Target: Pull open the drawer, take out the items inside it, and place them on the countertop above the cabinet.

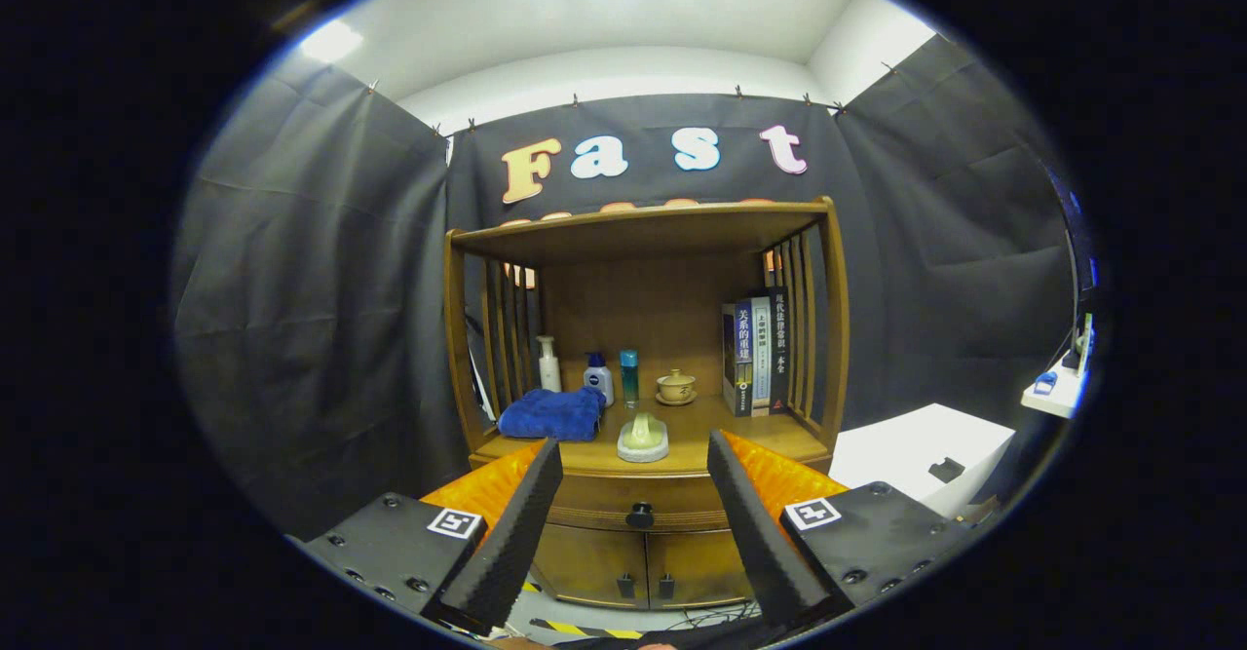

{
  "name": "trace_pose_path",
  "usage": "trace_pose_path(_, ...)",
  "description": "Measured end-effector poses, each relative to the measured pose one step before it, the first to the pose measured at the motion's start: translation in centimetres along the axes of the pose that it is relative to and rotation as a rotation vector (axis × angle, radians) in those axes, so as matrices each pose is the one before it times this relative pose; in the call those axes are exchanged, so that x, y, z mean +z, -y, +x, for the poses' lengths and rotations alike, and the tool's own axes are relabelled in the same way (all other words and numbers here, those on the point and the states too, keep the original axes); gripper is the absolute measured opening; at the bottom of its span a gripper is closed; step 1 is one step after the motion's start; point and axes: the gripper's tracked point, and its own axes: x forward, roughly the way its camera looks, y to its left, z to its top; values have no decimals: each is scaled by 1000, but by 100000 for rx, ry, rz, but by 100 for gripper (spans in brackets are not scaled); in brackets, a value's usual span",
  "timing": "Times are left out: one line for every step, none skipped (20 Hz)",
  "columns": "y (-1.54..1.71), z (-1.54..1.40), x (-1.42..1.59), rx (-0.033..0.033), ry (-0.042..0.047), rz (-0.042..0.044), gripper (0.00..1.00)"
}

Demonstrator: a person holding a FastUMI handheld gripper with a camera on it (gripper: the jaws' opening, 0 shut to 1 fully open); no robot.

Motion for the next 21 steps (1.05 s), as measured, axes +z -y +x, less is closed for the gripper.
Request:
trace_pose_path(-5, -464, -55, -16, -120, -1237, 97)
trace_pose_path(81, -457, -163, -74, -195, -773, 97)
trace_pose_path(-18, -348, -355, -23, -636, -89, 97)
trace_pose_path(-39, -267, -293, 49, -538, 253, 97)
trace_pose_path(19, -159, -157, 16, 229, 177, 97)
trace_pose_path(277, -222, 123, -995, 909, 56, 97)
trace_pose_path(207, -13, 112, -651, 688, -54, 97)
trace_pose_path(-43, -60, 41, -51, 27, 298, 97)
trace_pose_path(-132, -53, -16, 414, -195, 452, 97)
trace_pose_path(-151, -120, 287, 343, 168, 455, 97)
trace_pose_path(54, -47, 158, -145, 551, 416, 97)
trace_pose_path(66, -15, 125, -35, 302, 254, 97)
trace_pose_path(109, 80, -78, 38, -117, -68, 97)
trace_pose_path(-32, -16, -9, -60, -241, -255, 97)
trace_pose_path(56, -61, -33, -8, -409, -120, 97)
trace_pose_path(-56, -29, -40, 111, 117, 104, 97)
trace_pose_path(24, 1, 54, -124, 414, 147, 97)
trace_pose_path(28, 16, 167, 15, 248, 126, 97)
trace_pose_path(16, 20, -48, -61, 7, -57, 97)
trace_pose_path(186, 48, -84, -583, -460, -482, 97)
trace_pose_path(59, -31, -107, -273, -116, -217, 97)
